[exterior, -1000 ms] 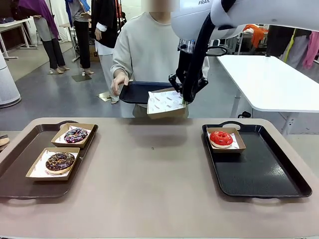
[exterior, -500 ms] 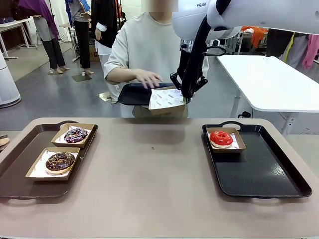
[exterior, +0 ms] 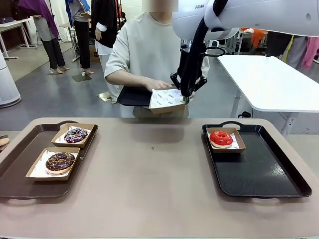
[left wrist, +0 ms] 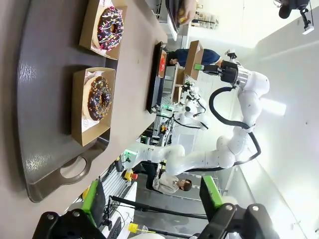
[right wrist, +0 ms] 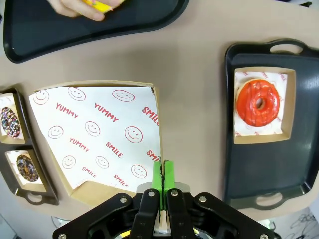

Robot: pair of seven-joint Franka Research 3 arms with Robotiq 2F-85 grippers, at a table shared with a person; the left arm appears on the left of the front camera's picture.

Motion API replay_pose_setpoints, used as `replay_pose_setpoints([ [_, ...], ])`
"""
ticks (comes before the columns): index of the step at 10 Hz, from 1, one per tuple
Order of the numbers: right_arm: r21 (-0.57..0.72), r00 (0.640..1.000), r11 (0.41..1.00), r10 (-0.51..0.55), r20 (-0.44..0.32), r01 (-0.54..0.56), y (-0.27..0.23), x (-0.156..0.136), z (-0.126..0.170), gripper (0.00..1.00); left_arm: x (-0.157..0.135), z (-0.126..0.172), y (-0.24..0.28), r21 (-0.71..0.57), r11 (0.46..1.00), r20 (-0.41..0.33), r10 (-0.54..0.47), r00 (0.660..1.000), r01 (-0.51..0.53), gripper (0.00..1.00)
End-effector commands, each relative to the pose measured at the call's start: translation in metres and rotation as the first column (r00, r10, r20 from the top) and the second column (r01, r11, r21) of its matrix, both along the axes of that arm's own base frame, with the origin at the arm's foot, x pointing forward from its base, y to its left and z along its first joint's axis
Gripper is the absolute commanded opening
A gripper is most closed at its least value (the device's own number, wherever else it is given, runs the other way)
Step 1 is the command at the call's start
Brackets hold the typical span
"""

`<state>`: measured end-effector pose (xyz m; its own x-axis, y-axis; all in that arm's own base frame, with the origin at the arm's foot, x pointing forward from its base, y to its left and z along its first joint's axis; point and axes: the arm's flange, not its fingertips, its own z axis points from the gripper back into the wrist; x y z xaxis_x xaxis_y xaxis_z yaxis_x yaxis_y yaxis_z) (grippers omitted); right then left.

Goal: Individually package the donuts and arrange them on the tray.
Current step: Place the picked Paper togo box on the Handle tray while simultaneously picking up another Paper togo box from the table with the other hand, then place the picked Paper togo box on the Handle tray.

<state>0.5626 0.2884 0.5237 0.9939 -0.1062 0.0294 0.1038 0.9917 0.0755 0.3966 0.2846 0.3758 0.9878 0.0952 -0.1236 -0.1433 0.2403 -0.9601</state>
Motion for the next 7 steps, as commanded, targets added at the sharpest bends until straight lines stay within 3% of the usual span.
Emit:
replay_pose_setpoints([
  [1, -0.003, 1.000, 1.000, -0.002, 0.002, 0.002, -0.0018, -0.0034, 0.0014, 0.00, -0.0011, 0.0010, 0.0013, 0.000, 1.000, 0.000, 0.004, 1.000, -0.004, 1.00],
  [7, -0.003, 1.000, 1.000, -0.002, 0.002, 0.002, -0.0018, -0.0034, 0.0014, 0.00, -0.0011, 0.0010, 0.0013, 0.000, 1.000, 0.000, 0.004, 1.000, -0.004, 1.00],
])
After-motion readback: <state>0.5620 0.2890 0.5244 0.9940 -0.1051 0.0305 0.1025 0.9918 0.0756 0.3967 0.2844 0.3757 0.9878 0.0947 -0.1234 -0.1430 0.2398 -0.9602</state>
